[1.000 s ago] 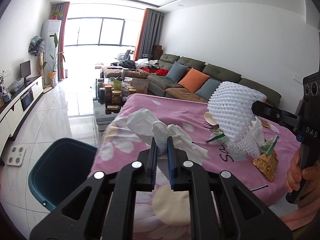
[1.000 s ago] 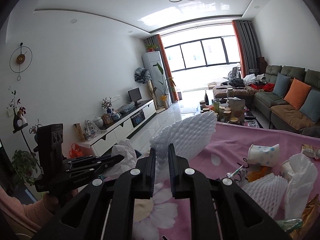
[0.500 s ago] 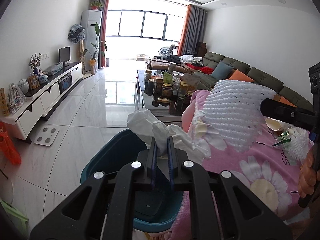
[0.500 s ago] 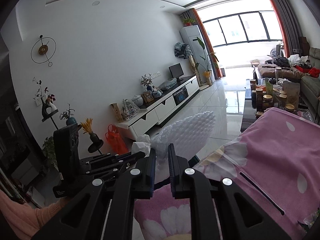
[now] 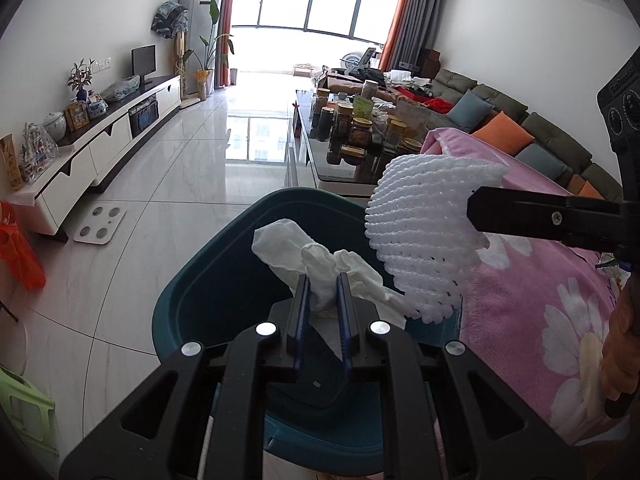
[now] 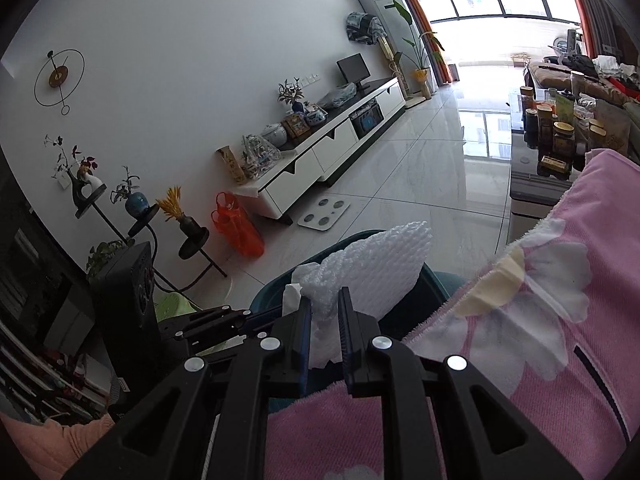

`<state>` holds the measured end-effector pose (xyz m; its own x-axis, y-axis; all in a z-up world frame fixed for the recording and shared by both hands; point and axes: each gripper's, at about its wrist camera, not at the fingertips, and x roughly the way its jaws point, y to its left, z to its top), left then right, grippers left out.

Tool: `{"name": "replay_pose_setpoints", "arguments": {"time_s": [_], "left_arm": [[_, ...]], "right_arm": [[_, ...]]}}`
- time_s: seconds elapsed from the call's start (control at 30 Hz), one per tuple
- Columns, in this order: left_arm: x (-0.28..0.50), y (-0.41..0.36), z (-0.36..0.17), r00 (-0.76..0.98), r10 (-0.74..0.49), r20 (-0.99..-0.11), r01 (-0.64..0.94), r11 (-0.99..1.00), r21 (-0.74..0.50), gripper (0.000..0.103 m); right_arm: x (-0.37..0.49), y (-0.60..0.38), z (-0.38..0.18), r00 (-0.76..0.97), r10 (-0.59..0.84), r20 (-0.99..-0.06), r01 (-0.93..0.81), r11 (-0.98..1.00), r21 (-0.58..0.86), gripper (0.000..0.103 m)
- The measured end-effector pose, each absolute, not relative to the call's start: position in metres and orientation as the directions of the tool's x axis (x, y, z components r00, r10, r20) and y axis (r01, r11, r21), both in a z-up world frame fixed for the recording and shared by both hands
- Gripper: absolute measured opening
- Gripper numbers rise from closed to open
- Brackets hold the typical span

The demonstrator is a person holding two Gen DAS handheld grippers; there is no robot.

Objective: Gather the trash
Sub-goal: 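Carry the tissue and foam net over the teal bin with both tools, then open both tools to drop the tissue and foam net into the bin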

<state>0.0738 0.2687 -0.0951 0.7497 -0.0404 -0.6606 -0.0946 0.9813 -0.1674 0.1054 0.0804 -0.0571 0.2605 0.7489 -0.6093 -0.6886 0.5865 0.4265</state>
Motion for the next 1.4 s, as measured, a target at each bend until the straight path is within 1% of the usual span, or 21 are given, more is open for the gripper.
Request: {"name": "replay_pose_setpoints", "arguments": {"time_s": [0.03, 0.07, 0.13, 0.2, 0.23, 0.47, 0.6, 0.67, 0.73, 0.87, 1.0, 1.17, 1.23, 1.4], "left_arm": [[0.076, 0.268, -0.098, 0.746, -0.033, -0.665, -0.108, 0.979, -0.170, 0.018], [0.078, 0.271, -0.099, 0.744, -0.038, -0.667, -0.113, 0.977, -0.181, 0.024], [0.080, 0.274, -0.103, 0.746, -0.033, -0.665, -0.127, 0.973, -0.191, 0.027], [0.083, 0.280, -0.106, 0.743, -0.024, -0.669, -0.145, 0.970, -0.196, 0.030], [0.084, 0.282, -0.108, 0.742, -0.023, -0.670, -0.151, 0.968, -0.201, 0.034], [0.074, 0.283, -0.097, 0.763, 0.012, -0.646, -0.176, 0.966, -0.190, 0.038], [0.052, 0.272, -0.073, 0.801, 0.023, -0.598, -0.155, 0.973, -0.171, 0.046], [0.043, 0.262, -0.058, 0.824, 0.015, -0.566, -0.128, 0.979, -0.161, 0.050], [0.033, 0.248, -0.045, 0.846, -0.005, -0.532, -0.089, 0.985, -0.149, 0.055], [0.019, 0.207, -0.022, 0.871, -0.097, -0.481, 0.032, 0.989, -0.142, 0.062], [0.013, 0.156, -0.012, 0.856, -0.227, -0.464, 0.180, 0.973, -0.143, 0.064], [0.008, 0.088, -0.011, 0.798, -0.377, -0.469, 0.354, 0.925, -0.141, 0.065], [0.006, 0.062, -0.013, 0.768, -0.430, -0.476, 0.414, 0.899, -0.143, 0.065], [-0.001, 0.001, -0.022, 0.658, -0.560, -0.503, 0.557, 0.812, -0.174, 0.066]], "right_arm": [[0.107, 0.083, -0.060, 0.252, 0.740, -0.623, -0.687, 0.591, 0.424, 0.015], [0.108, 0.085, -0.063, 0.248, 0.731, -0.636, -0.684, 0.597, 0.419, 0.016], [0.110, 0.089, -0.067, 0.243, 0.716, -0.654, -0.676, 0.609, 0.415, 0.018], [0.114, 0.093, -0.072, 0.233, 0.702, -0.673, -0.661, 0.622, 0.420, 0.027], [0.115, 0.093, -0.072, 0.235, 0.699, -0.676, -0.655, 0.628, 0.422, 0.032], [0.112, 0.079, -0.069, 0.261, 0.716, -0.647, -0.642, 0.629, 0.437, 0.033], [0.101, 0.059, -0.058, 0.290, 0.735, -0.613, -0.652, 0.621, 0.436, 0.035], [0.091, 0.045, -0.048, 0.317, 0.741, -0.592, -0.666, 0.618, 0.417, 0.042], [0.080, 0.029, -0.037, 0.347, 0.748, -0.565, -0.678, 0.617, 0.400, 0.045], [0.056, -0.012, -0.018, 0.425, 0.739, -0.522, -0.678, 0.642, 0.357, 0.049], [0.036, -0.059, -0.008, 0.513, 0.707, -0.487, -0.644, 0.692, 0.326, 0.050], [0.015, -0.118, -0.004, 0.620, 0.620, -0.481, -0.552, 0.780, 0.294, 0.050], [0.006, -0.141, -0.005, 0.668, 0.566, -0.483, -0.499, 0.822, 0.274, 0.050], [-0.016, -0.206, -0.009, 0.759, 0.440, -0.480, -0.347, 0.897, 0.274, 0.050]]}}
